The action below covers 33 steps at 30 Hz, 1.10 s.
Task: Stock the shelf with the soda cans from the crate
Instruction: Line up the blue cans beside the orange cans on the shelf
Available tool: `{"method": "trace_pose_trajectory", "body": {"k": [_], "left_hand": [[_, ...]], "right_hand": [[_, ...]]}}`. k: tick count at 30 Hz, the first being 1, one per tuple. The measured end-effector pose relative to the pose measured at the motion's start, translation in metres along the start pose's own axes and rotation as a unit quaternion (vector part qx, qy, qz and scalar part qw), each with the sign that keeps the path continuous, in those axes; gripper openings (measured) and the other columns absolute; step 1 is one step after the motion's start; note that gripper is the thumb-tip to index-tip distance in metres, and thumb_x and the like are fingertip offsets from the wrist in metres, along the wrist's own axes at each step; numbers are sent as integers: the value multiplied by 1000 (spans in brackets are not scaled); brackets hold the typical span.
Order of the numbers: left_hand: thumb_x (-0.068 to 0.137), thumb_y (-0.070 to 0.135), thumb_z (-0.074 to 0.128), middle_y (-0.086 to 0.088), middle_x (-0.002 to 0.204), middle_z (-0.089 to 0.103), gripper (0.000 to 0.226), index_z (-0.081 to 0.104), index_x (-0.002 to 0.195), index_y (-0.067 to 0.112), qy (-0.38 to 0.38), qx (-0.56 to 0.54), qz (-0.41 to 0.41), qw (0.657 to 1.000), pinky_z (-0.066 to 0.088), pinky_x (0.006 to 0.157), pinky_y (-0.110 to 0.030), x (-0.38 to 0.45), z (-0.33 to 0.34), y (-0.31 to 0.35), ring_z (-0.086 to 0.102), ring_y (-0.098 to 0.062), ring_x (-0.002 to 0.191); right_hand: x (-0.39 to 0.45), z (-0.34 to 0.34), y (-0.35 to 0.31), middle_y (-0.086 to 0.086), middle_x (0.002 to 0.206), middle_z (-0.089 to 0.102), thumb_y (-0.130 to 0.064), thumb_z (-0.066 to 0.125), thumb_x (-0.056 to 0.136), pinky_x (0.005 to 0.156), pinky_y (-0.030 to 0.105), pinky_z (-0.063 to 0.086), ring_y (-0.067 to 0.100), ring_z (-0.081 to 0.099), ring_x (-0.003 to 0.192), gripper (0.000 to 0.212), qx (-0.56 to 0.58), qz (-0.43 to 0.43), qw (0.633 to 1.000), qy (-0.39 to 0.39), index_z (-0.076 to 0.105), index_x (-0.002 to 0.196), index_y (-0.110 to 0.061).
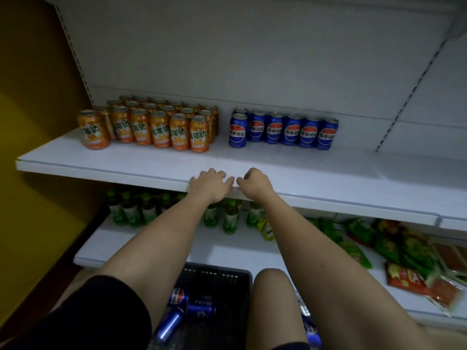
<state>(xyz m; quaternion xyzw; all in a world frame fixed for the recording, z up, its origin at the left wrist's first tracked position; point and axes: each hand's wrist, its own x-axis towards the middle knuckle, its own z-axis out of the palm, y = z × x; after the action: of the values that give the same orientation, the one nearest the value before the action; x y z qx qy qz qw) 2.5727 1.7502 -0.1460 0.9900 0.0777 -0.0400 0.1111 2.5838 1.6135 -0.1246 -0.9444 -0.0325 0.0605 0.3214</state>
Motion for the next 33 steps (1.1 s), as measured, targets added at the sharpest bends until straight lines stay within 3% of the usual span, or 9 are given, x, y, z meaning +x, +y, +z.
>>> {"method": "trace_pose_trajectory", "body": {"k": [4, 10, 12, 17, 20, 24, 27, 31, 33], "left_hand": [[97, 60, 22, -6, 143, 51, 61, 51, 139, 26, 24, -101, -25, 994, 39, 102, -47, -49, -5, -7, 47, -32, 126], [101, 58, 23, -9, 149, 46, 63, 47, 143, 17, 14, -240, -87, 967, 36, 106, -41, -120, 1, -46, 46, -30, 132], [102, 55, 24, -10, 150, 44, 62, 44, 145, 14, 24, -277, -93, 956, 35, 106, -40, -140, 4, -56, 44, -31, 133], [104, 52, 24, -11, 145, 48, 59, 48, 141, 13, 19, -337, -125, 933, 37, 103, -39, -180, 41, -81, 46, -31, 128], [104, 49, 26, -11, 144, 48, 56, 47, 141, 12, 4, -348, -167, 923, 35, 99, -37, -201, 81, -98, 46, -30, 128], [102, 53, 29, -11, 141, 52, 59, 52, 137, 13, -52, -363, -237, 900, 36, 107, -37, -228, 138, -129, 50, -31, 126], [102, 52, 31, -12, 143, 51, 57, 53, 137, 13, -82, -364, -281, 884, 34, 110, -38, -236, 175, -154, 48, -31, 129], [103, 48, 33, -13, 135, 56, 53, 58, 131, 11, -113, -380, -316, 862, 37, 98, -34, -236, 224, -175, 53, -30, 121], [104, 42, 35, -15, 136, 56, 49, 59, 129, 7, -123, -379, -328, 857, 36, 97, -32, -233, 252, -183, 52, -31, 123]], "right_hand": [[-55, 2, -5, 17, 116, 65, -24, 51, 97, 88, 39, 51, 31, 61, 103, 32, 4, -37, 998, -56, 60, 119, -1], [-119, 29, -15, 7, 87, 61, -25, 52, 97, 73, 33, 48, 27, 61, 88, 21, -38, -92, 988, -117, 61, 100, -7], [-135, 42, -15, 4, 86, 58, -26, 51, 97, 74, 34, 49, 25, 60, 86, 21, -55, -106, 985, -128, 63, 99, -8], [-166, 88, -3, 4, 70, 53, -25, 52, 98, 60, 31, 41, 21, 50, 64, 28, -71, -100, 979, -160, 54, 73, -11], [-176, 124, 14, 10, 83, 64, -26, 55, 97, 66, 32, 46, 27, 60, 77, 23, -79, -91, 973, -197, 62, 85, -7], [-184, 175, 42, 14, 106, 67, -26, 57, 95, 76, 32, 46, 28, 61, 93, 27, -91, -68, 961, -252, 66, 107, -4], [-186, 213, 64, 15, 105, 68, -24, 57, 93, 81, 33, 49, 29, 63, 98, 26, -86, -41, 949, -302, 69, 105, -4], [-190, 265, 98, 12, 95, 61, -23, 57, 93, 74, 24, 36, 20, 55, 88, 14, -68, 3, 936, -346, 61, 81, -16], [-192, 291, 116, 11, 97, 62, -20, 55, 94, 75, 22, 36, 22, 59, 94, 14, -58, 31, 927, -370, 60, 82, -17]]}}
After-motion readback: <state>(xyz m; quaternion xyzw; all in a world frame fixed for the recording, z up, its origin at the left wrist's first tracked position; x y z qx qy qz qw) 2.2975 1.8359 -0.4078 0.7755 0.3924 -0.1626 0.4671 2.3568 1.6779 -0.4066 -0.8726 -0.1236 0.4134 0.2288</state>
